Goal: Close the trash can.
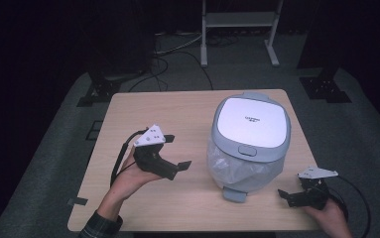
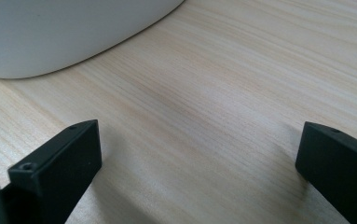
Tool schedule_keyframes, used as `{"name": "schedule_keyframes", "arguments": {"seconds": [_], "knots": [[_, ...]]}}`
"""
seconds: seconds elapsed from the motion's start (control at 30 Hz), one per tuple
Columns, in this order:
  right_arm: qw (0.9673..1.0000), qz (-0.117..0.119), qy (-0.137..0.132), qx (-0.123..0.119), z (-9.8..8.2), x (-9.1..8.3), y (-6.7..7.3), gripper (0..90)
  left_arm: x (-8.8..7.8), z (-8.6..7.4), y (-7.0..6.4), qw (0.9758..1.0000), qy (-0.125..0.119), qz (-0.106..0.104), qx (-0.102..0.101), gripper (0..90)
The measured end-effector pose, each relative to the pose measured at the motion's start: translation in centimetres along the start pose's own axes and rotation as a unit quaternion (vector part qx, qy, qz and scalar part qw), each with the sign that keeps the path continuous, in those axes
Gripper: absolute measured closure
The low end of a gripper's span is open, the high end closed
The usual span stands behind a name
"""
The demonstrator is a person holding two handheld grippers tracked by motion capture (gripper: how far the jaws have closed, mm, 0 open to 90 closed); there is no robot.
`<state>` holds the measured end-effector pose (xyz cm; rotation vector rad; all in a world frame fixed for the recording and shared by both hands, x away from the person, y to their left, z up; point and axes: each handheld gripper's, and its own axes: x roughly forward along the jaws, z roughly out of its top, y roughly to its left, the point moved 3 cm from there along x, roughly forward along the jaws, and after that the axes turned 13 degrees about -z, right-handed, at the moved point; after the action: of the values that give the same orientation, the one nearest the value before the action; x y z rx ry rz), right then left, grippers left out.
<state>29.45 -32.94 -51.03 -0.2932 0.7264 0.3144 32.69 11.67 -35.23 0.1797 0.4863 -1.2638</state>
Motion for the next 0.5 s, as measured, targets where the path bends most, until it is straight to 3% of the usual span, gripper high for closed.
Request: {"name": "schedule_keyframes", "arguments": {"seconds": [0.23, 0.5], "knots": [[1.0, 0.0, 0.0, 0.0, 0.0, 0.0, 0.0, 0.0, -0.2, -3.3, 0.6, 0.9994, 0.011, 0.032, -0.007, 0.0], [1.0, 0.0, 0.001, 0.0, 0.0, 0.0, 0.0, 0.0, -0.5, -6.6, 1.2, 0.9982, 0.024, 0.051, -0.023, 0.0]]}}
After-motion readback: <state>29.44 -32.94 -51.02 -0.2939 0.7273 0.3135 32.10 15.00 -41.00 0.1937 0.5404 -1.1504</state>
